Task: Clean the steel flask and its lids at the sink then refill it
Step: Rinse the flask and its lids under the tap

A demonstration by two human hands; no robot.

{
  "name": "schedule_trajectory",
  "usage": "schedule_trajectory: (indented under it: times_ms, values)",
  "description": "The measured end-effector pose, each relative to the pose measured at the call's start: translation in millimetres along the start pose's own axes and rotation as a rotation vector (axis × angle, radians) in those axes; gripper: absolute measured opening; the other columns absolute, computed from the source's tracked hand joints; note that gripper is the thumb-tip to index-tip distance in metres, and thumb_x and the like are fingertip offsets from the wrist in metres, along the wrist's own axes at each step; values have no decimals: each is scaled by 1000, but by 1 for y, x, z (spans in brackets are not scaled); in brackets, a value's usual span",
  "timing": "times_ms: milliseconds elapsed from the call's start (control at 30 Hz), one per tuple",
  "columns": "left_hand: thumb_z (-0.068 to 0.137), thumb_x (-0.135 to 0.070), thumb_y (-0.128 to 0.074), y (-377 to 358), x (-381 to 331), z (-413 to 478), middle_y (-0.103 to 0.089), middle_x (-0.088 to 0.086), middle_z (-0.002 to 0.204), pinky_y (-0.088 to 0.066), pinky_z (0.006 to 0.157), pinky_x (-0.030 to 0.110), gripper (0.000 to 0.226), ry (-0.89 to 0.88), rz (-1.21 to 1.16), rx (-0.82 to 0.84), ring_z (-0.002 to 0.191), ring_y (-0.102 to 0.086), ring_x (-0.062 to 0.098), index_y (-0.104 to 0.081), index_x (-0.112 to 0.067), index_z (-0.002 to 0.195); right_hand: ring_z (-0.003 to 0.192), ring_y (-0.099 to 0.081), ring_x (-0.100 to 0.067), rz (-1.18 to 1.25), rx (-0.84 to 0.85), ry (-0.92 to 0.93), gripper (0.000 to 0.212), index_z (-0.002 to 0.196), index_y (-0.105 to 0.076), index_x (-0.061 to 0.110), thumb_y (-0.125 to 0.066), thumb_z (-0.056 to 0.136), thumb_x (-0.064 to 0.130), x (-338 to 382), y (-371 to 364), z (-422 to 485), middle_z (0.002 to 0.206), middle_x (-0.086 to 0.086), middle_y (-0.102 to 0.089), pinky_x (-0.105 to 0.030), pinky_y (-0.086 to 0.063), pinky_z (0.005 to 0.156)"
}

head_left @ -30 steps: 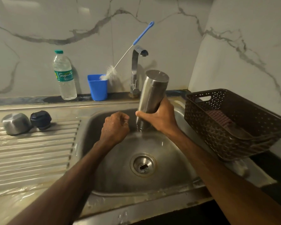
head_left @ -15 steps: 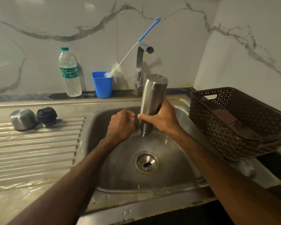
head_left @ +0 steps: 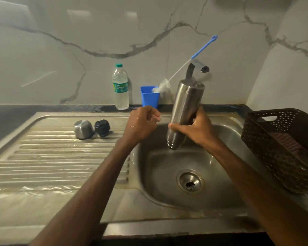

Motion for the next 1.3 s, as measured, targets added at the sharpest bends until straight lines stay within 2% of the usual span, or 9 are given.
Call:
schedule_trajectory:
  times_ms: [167,267,400,500,567,733,933,1167,1300]
  values:
    - [89,-26,-67,63,32,5,-74,-14,93,-55,85,39,10,4,279,-38,90,-67,18,-74,-29,97,103,-68,-11,25,12,102,87,130,-54,19,-100,58,36,62,-29,7,120,4,-68,-27,-58,88]
    - [89,-18,-67,85,51,8,-78,-6,98,-45,98,38,13,2,398,-12,95,-71,25,-76,-23,97,107,-68,-13,33,51,139,92,133,-53,19,-100,57,39,91,-57,15,126,3,-68,-30,-58,92]
    - [90,-14,-69,116,64,14,-78,0,109,-35,100,36,16,7,530,36,101,-71,23,-77,-20,102,110,-67,-17,40,107,143,90,133,-53,15,-100,59,36,118,-98,25,128,-1,-67,-32,-58,95]
    - [91,-22,-72,130,75,12,-75,0,118,-32,99,37,18,4,617,73,108,-67,23,-74,-22,109,109,-66,-18,30,135,131,87,132,-53,14,-100,61,35,121,-122,30,126,-1,-67,-30,-58,93]
    - [89,-34,-72,134,87,10,-74,-3,122,-32,101,38,27,17,676,121,112,-65,23,-71,-26,115,110,-65,-17,11,159,121,87,132,-52,14,-99,62,35,117,-137,30,127,-1,-66,-30,-57,94]
    - [71,-66,-63,131,109,4,-68,-3,129,-38,99,43,67,147,759,268,121,-52,29,-59,-31,128,107,-61,-13,-32,204,98,89,134,-51,17,-99,61,35,103,-153,27,128,0,-64,-27,-53,92]
    - [81,-61,-75,128,107,-1,-59,-1,142,-35,101,42,66,154,838,301,131,-39,32,-59,-29,136,107,-59,-12,-46,224,96,91,139,-48,15,-97,65,36,101,-164,31,133,-4,-63,-31,-53,94]
    - [86,-53,-75,124,105,-4,-61,0,138,-34,108,46,57,150,825,296,135,-37,33,-61,-28,135,118,-63,-21,-59,227,104,90,141,-45,16,-94,69,42,98,-171,31,137,-5,-62,-35,-53,99]
    - [86,-51,-76,124,107,-4,-64,0,134,-33,107,47,55,152,796,299,133,-38,32,-61,-28,134,109,-60,-15,-59,256,79,87,140,-46,16,-92,71,43,94,-173,32,136,-5,-62,-29,-51,94]
Point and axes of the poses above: each hand's wrist, its own z-axis towards the middle knuckle, its own y-axis out of the back of the hand, x = y × z, the point moved 4 cm from there along z, towards the middle knuckle
